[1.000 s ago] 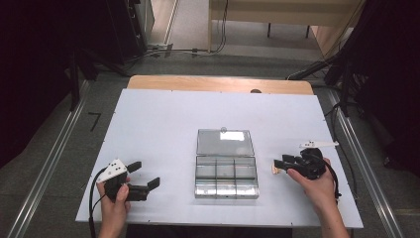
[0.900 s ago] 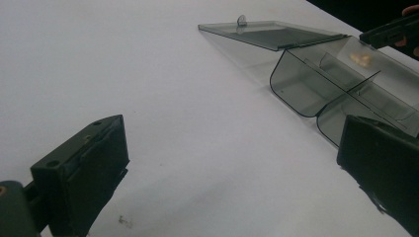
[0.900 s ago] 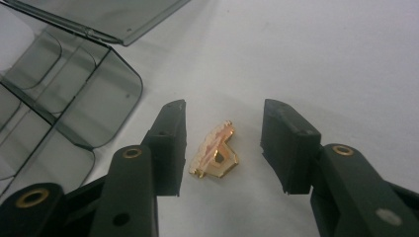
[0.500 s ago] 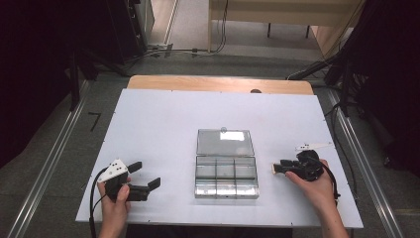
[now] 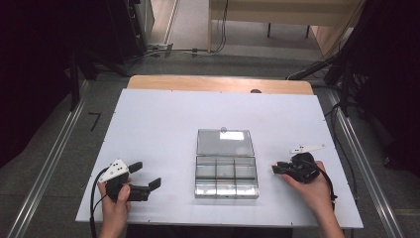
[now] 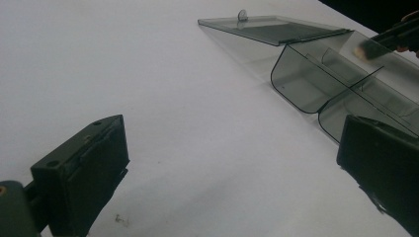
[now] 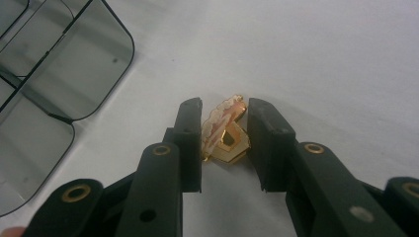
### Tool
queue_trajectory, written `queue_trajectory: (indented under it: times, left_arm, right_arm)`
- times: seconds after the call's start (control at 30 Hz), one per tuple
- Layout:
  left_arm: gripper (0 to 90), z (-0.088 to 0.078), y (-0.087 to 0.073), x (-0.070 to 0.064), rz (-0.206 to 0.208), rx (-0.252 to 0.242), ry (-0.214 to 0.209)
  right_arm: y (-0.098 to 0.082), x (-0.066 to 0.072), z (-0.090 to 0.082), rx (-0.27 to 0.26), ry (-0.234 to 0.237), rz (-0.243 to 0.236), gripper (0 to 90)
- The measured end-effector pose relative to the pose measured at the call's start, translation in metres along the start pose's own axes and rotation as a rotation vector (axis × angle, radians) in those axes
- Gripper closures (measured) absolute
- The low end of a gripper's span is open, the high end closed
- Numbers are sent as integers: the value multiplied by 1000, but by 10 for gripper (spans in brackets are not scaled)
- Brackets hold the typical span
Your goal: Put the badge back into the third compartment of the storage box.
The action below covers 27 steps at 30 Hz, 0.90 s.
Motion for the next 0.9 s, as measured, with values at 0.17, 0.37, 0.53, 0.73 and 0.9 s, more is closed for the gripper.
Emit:
queue_trajectory:
  times: [0.17,0.37,0.53,0.73,0.9]
  left_arm:
    - [0,0,0,0,-1,-1,8]
    - [0,0,0,0,-3,-3,10]
    - [0,0,0,0,-1,-2,12]
    - [0,0,0,0,0,0,13]
    - [0,0,0,0,0,0,13]
  right_arm:
    - [0,2,0,0,-19,-3,676]
    - [3,9,-3,-15,-65,-30,745]
    - [4,14,-3,-29,-67,-40,783]
    - [6,18,-1,-23,-78,-67,791]
    - [4,16,1,-26,-56,-50,782]
Point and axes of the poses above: each handheld gripper's, and its own axes: z roughly forward along the jaws, y roughly out of its top, x roughly to its left, the point moved 3 cm from there along z, roughly forward along the jaws, and after that the axes turned 6 degrees about x, right-handed, at the moved point
